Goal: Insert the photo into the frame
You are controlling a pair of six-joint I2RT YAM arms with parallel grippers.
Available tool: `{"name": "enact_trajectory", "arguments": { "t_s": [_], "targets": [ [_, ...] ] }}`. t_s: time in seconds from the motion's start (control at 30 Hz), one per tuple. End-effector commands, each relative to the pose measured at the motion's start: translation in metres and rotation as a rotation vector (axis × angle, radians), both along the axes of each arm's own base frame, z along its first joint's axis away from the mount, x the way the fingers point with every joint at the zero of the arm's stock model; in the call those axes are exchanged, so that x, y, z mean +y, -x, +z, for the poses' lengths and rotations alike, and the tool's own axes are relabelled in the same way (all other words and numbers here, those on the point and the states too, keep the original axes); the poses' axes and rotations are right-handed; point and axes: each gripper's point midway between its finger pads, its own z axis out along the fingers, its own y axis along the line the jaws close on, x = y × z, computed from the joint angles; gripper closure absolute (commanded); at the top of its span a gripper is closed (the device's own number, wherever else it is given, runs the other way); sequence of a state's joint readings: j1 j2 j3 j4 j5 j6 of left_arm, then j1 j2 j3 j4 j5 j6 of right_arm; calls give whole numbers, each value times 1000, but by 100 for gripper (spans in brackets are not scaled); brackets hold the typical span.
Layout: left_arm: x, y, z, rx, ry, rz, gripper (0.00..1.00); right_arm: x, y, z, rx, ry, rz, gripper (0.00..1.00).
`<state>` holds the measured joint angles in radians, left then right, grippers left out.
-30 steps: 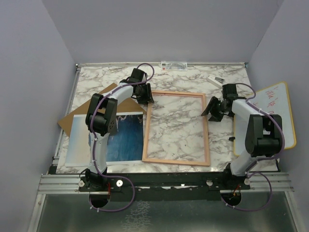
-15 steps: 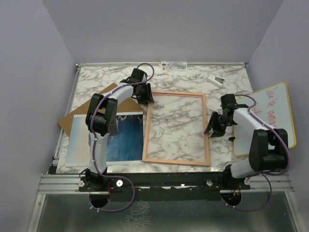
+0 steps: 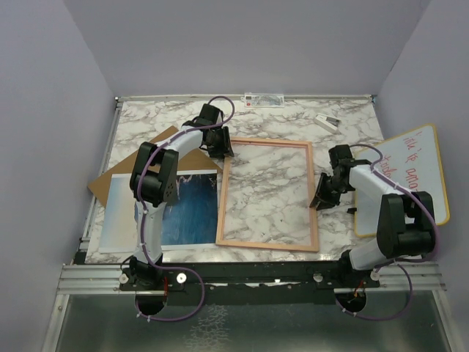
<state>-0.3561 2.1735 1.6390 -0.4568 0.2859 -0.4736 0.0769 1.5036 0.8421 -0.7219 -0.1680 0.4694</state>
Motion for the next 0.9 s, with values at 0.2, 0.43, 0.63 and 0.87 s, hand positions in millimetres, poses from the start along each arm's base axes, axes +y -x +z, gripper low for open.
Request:
{"name": "enact_trajectory", "arguments": {
  "t_s": [0.2, 0.43, 0.63, 0.87],
  "targets": [
    [5, 3, 24, -60, -33, 0, 56, -15, -63, 34, -240, 180, 43, 62],
    [6, 2, 26, -69, -35, -6, 54, -31, -160, 66, -449, 319, 30, 55],
    [4, 3, 29, -69, -25, -6, 52, -22, -232, 69, -542, 314, 47, 55],
    [7, 8, 19, -46, -39, -3, 51, -18, -254, 39, -477, 311, 71, 54]
  ]
}}
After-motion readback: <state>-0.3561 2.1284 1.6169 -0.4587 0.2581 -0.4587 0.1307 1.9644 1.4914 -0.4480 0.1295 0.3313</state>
